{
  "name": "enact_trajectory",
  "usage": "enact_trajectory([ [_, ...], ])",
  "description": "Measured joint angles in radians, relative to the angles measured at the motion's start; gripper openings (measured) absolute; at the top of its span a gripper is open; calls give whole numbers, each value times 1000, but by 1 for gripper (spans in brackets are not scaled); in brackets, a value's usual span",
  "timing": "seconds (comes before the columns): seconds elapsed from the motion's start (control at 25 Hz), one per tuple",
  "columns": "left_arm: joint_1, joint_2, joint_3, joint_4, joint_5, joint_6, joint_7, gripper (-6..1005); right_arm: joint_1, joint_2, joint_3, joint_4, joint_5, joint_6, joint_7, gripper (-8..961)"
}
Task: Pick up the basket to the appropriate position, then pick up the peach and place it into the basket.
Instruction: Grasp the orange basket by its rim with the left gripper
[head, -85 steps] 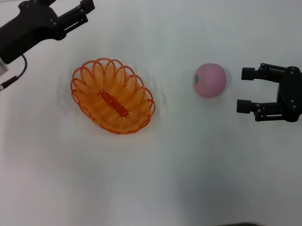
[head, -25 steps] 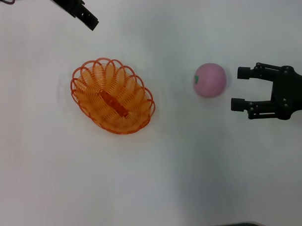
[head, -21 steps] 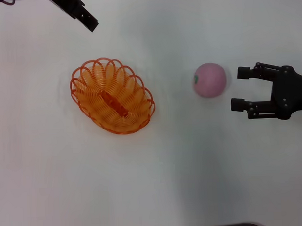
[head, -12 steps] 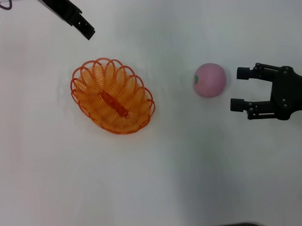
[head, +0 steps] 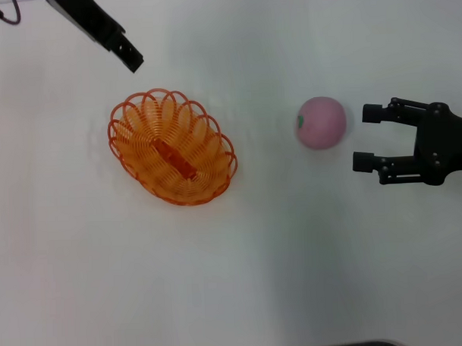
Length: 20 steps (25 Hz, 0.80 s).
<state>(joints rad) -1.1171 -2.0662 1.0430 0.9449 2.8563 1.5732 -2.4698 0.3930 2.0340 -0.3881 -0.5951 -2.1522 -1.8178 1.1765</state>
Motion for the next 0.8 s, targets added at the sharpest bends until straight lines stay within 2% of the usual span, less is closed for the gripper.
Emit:
enact_trajectory([
  [0.24,0,-2,46,-115,0,-101,2,814,-3,0,0,0,0,-3,0,938],
  [0.8,14,-33,99,-304,0,-293,7,813,-9,5,-3,9,-1,2,-6,938],
])
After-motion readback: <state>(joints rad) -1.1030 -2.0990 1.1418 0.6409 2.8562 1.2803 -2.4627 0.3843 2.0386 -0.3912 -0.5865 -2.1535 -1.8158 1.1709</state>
